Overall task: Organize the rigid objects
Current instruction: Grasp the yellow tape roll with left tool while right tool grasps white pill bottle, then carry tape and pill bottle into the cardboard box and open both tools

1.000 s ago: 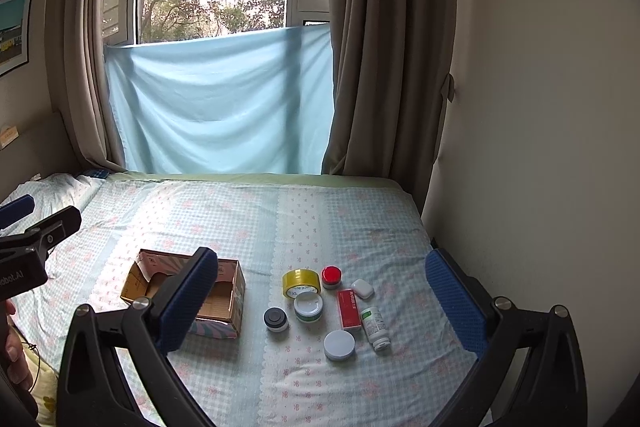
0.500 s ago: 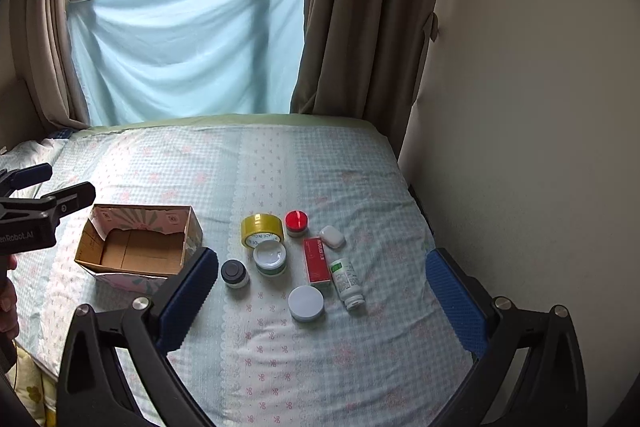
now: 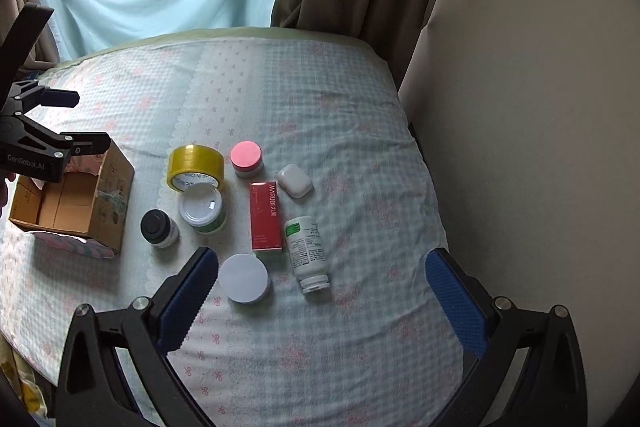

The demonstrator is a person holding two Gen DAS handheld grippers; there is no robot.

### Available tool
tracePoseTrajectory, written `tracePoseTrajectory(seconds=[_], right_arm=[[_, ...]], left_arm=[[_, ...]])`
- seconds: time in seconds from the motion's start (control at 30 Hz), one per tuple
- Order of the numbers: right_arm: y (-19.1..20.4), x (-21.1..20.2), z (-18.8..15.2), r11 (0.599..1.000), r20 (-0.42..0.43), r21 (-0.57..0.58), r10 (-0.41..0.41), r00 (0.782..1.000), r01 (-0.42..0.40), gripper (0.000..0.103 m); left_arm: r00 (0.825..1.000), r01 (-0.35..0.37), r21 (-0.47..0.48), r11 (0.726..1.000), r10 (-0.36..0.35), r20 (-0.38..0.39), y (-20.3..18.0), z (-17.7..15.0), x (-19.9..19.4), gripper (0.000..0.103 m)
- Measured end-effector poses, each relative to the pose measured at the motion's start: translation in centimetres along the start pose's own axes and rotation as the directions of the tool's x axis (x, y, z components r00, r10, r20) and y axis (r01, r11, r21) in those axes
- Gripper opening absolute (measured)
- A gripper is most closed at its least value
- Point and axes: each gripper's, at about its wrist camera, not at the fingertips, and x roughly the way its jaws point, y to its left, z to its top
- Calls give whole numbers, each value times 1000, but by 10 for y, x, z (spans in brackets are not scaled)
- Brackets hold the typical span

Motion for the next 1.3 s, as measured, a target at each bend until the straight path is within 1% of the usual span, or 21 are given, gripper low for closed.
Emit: tracePoseTrajectory(seconds=[0.1,0.17,0.2,0.27,0.33,0.4,0.53,0.6,0.67,0.7,0.73,0.77,0.8,0.83,0.87,0.9,0.93,1.0,1.1,1.2,1.3], right_arm=[[-9,46,3,1000,-79,-5,14,997,-15,103],[-11,77,3,999,-136,-11,34,990,-36,103],[-10,93,2,999,-167,-20,42,985,-46,103],[-5,122,-2,997,-223,-56,30,974,-43,98],[3,149,-8,994,-283,-103,14,959,-45,94],[9,172,-15,990,-339,-126,16,941,-63,91],[13,204,-25,987,-429,-112,57,901,-116,86],[16,214,-28,984,-453,-114,70,889,-136,85],[18,223,-29,980,-471,-118,85,878,-159,82],[19,227,-29,978,-481,-123,91,872,-170,76],[20,231,-29,976,-491,-131,91,866,-177,72],[22,235,-29,973,-499,-138,91,862,-183,71],[23,239,-29,971,-509,-143,94,856,-192,66],[25,243,-29,969,-519,-146,96,849,-198,61],[26,247,-30,968,-530,-148,95,843,-202,58],[27,252,-30,967,-540,-149,94,836,-205,53],[28,255,-31,966,-549,-150,95,831,-209,46],[32,258,-32,965,-555,-153,94,827,-212,46],[30,262,-28,967,-552,-141,101,828,-213,46],[26,262,-23,971,-555,-120,109,825,-209,46],[20,257,-19,975,-543,-76,134,829,-208,46]], left_arm=[[996,47,84,995,-40,-80,-5,15,46,102],[990,68,138,988,-49,-132,-11,21,75,100],[986,77,163,984,-51,-158,-12,23,89,97],[977,90,204,975,-47,-209,-17,25,112,97],[969,101,241,965,-41,-243,-21,26,131,97],[961,112,279,954,-32,-274,-23,26,144,96],[944,154,315,936,-46,-326,-21,33,163,87],[933,181,327,927,-57,-356,-19,37,173,86],[924,202,350,915,-59,-378,-18,40,180,80],[917,219,354,909,-68,-392,-16,41,182,74],[910,237,353,905,-80,-406,-15,43,184,73],[904,254,353,900,-92,-417,-15,43,186,72],[900,267,358,895,-99,-425,-14,45,187,68],[895,283,360,889,-110,-433,-15,46,188,60],[889,300,359,884,-122,-442,-15,48,188,57],[886,310,361,879,-130,-445,-15,49,187,49],[885,314,366,876,-130,-446,-13,53,186,43],[885,314,376,872,-126,-447,-16,57,188,43],[885,318,378,869,-129,-447,-16,58,188,42],[887,313,374,873,-127,-444,-21,56,185,42],[891,302,366,880,-125,-437,-22,51,180,42]])
